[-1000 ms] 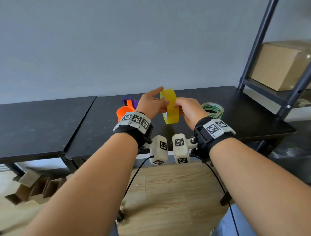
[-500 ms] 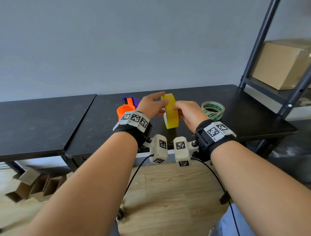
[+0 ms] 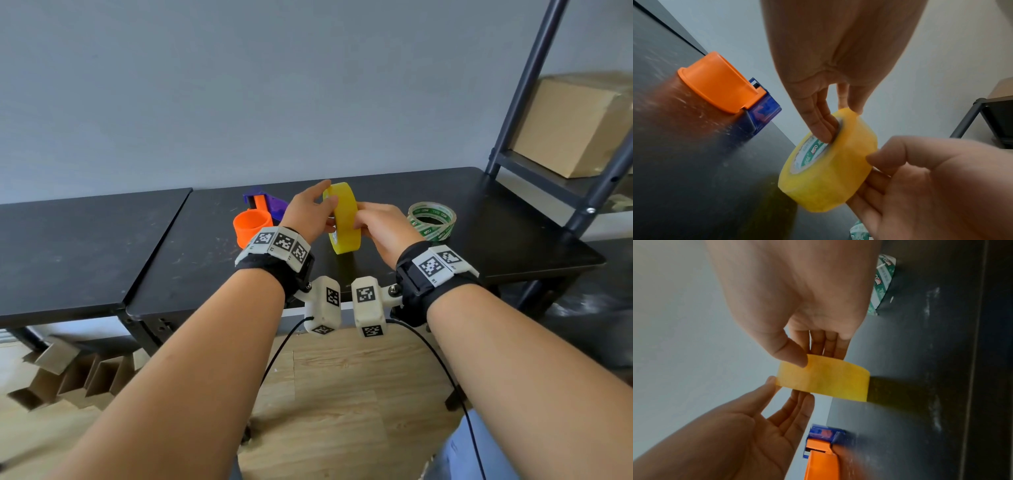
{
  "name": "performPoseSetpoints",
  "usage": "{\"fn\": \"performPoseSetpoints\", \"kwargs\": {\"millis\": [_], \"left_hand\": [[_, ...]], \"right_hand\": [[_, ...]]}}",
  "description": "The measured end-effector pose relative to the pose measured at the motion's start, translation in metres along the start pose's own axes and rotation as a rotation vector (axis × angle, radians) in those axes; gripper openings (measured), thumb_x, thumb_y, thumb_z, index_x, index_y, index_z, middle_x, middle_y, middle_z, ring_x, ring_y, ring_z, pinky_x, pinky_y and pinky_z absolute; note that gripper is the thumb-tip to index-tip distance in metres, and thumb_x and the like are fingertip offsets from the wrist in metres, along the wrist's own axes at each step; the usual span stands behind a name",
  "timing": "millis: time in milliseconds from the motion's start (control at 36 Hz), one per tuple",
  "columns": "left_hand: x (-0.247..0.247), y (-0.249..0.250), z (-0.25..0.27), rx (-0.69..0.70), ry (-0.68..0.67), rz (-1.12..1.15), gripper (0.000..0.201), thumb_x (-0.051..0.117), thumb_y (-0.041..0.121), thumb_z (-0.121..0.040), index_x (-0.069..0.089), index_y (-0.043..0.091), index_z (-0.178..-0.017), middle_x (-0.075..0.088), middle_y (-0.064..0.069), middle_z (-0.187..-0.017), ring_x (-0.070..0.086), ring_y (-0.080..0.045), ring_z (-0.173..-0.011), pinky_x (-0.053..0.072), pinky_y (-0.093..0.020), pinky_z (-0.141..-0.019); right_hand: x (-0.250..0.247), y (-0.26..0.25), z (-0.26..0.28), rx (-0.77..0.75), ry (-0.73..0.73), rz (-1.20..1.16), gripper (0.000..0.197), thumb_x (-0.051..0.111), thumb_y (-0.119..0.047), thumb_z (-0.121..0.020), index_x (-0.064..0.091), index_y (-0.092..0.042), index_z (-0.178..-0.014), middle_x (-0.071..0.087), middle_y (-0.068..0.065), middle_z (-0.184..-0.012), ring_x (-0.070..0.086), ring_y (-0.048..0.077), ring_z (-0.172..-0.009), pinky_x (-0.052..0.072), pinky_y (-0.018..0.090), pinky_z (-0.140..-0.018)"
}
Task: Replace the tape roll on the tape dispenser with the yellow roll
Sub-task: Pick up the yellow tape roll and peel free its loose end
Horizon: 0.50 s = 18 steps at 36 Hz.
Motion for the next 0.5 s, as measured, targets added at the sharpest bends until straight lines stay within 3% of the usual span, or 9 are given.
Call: {"fn": "performPoseSetpoints", "kwargs": {"millis": [139,222,305,389,500], "left_hand": [[0.001,0.001,-0.005,-0.009,0.034,-0.042,0.049,0.043,0.026,-0.102,0.033,0.025,-0.150,0.065,-0.017,-0.121,0.070,-0.025,-0.091,0.059,-0.041,-0.086],[0.003,0.000,-0.007,-0.011,0.018,-0.044,0.052,0.044,0.026,-0.101,0.029,0.024,-0.152,0.067,-0.018,-0.112,0.068,-0.023,-0.087,0.059,-0.040,-0.086],[0.004,-0.001,-0.008,-0.018,-0.016,-0.069,0.065,0.055,0.023,-0.096,0.023,0.026,-0.153,0.063,-0.013,-0.121,0.069,-0.023,-0.097,0.059,-0.035,-0.086],[0.003,0.000,-0.006,0.009,-0.044,-0.074,0.077,0.063,0.016,-0.089,0.022,0.026,-0.153,0.062,-0.009,-0.121,0.067,-0.021,-0.102,0.057,-0.032,-0.089],[0.002,0.002,-0.002,0.032,-0.052,-0.028,0.062,0.060,0.012,-0.091,0.037,0.025,-0.147,0.067,-0.012,-0.117,0.070,-0.025,-0.099,0.057,-0.040,-0.092]], "right_hand": [[0.003,0.005,0.005,-0.005,-0.033,-0.004,0.044,0.053,-0.003,-0.070,0.073,-0.020,-0.105,0.070,0.006,-0.115,0.060,0.027,-0.114,0.043,0.043,-0.106],[0.001,0.009,0.003,-0.015,-0.030,-0.039,0.046,0.052,-0.003,-0.067,0.074,-0.021,-0.102,0.071,0.010,-0.113,0.061,0.030,-0.114,0.044,0.047,-0.107],[-0.001,0.007,0.002,-0.024,-0.028,-0.055,0.044,0.050,0.002,-0.073,0.073,-0.017,-0.106,0.071,0.013,-0.114,0.062,0.031,-0.114,0.044,0.048,-0.106],[-0.001,0.002,0.000,-0.049,-0.029,-0.080,0.038,0.049,0.003,-0.078,0.073,-0.022,-0.093,0.071,0.017,-0.113,0.063,0.034,-0.111,0.046,0.049,-0.104],[0.000,-0.007,0.000,-0.071,-0.031,-0.109,0.033,0.051,0.001,-0.082,0.072,-0.022,-0.090,0.070,0.023,-0.112,0.065,0.037,-0.109,0.049,0.050,-0.101]]}}
Point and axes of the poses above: each hand's wrist, its own z-axis away from the middle knuckle, its own x-axis out of the palm, y = z × x, the point moved 4 cm from there along -z, towards the middle knuckle
